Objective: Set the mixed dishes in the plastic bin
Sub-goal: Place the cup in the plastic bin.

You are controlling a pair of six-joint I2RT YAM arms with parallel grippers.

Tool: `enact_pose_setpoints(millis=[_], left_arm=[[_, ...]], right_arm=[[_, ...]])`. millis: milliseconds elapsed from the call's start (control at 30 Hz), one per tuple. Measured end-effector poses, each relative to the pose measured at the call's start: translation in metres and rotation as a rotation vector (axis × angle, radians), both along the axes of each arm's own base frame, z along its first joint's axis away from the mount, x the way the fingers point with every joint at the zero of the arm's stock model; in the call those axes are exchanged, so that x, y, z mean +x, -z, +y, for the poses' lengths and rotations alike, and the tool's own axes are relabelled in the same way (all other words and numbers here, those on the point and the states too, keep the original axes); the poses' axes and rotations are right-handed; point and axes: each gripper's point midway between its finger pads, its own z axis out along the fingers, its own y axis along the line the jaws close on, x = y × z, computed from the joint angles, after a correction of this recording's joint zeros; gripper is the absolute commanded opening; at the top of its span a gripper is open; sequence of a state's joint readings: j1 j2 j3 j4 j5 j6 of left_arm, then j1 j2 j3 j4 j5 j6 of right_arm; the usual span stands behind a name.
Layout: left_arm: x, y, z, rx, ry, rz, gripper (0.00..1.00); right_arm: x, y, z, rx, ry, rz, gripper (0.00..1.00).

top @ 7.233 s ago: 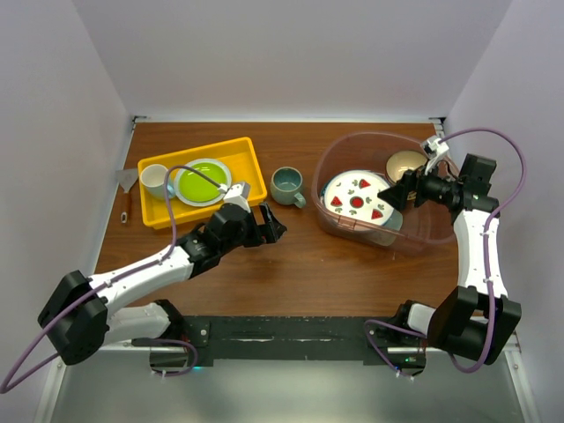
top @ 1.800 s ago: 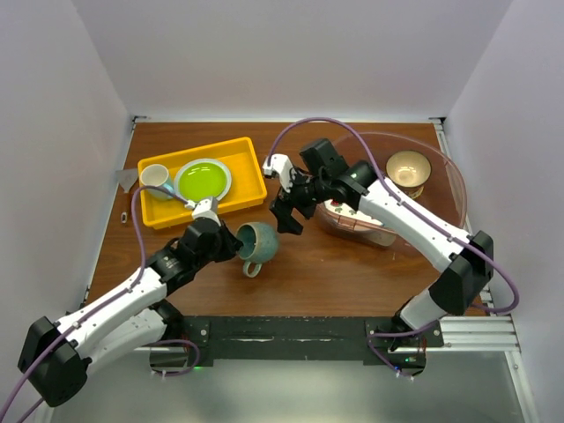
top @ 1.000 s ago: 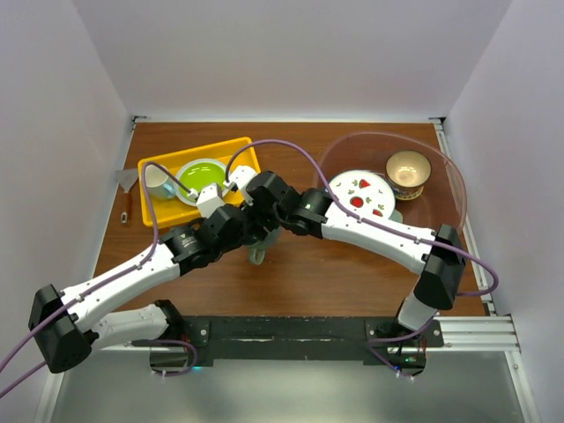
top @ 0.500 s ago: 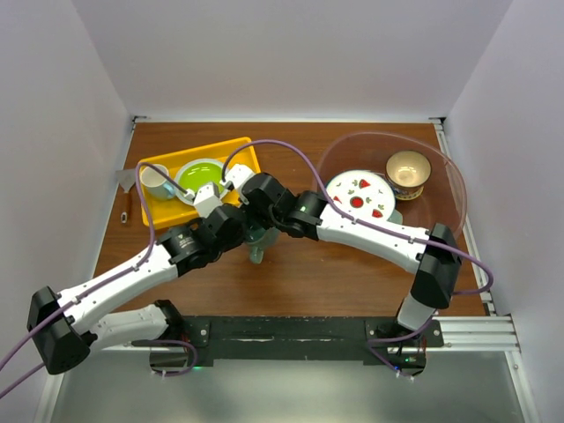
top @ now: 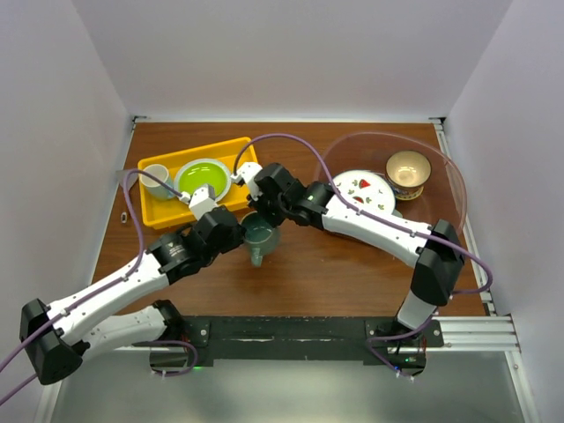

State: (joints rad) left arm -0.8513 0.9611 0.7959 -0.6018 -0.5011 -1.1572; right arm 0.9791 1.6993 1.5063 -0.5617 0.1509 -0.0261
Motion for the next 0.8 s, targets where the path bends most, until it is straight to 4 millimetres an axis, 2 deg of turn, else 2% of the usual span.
enact_pose_setpoints(millis=[67,100,233,367,567,800], left_arm=[[0.0,-0.008,-0.004,-0.032,0.022,-0.029,0.43],[0.001,-0.017,-0.009,-0.066,0.036,-0.054,0.5],[0.004,-0.048,-0.02,-0.162,0.079,-0.146,0.62],[0.004,-0.065,-0.026,-0.203,0.123,-0.205,0.74],[-0.002,-0.068,-0.031,-0.194,0.213,-0.258,0.86],[-0.009,-0.097,-0.032,-0.168,0.336,-0.395,0.99]], right_arm=[[0.0,0.009,-0.007,-0.005,-0.006,0.045,0.0],[-0.001,0.015,-0.011,-0.009,-0.009,0.07,0.0],[-0.007,0.035,-0.028,-0.04,-0.017,0.164,0.0],[-0.011,0.042,-0.035,-0.029,-0.028,0.226,0.0],[-0.012,0.037,-0.041,0.016,-0.038,0.257,0.0],[-0.009,0.011,-0.051,0.106,-0.048,0.255,0.0]])
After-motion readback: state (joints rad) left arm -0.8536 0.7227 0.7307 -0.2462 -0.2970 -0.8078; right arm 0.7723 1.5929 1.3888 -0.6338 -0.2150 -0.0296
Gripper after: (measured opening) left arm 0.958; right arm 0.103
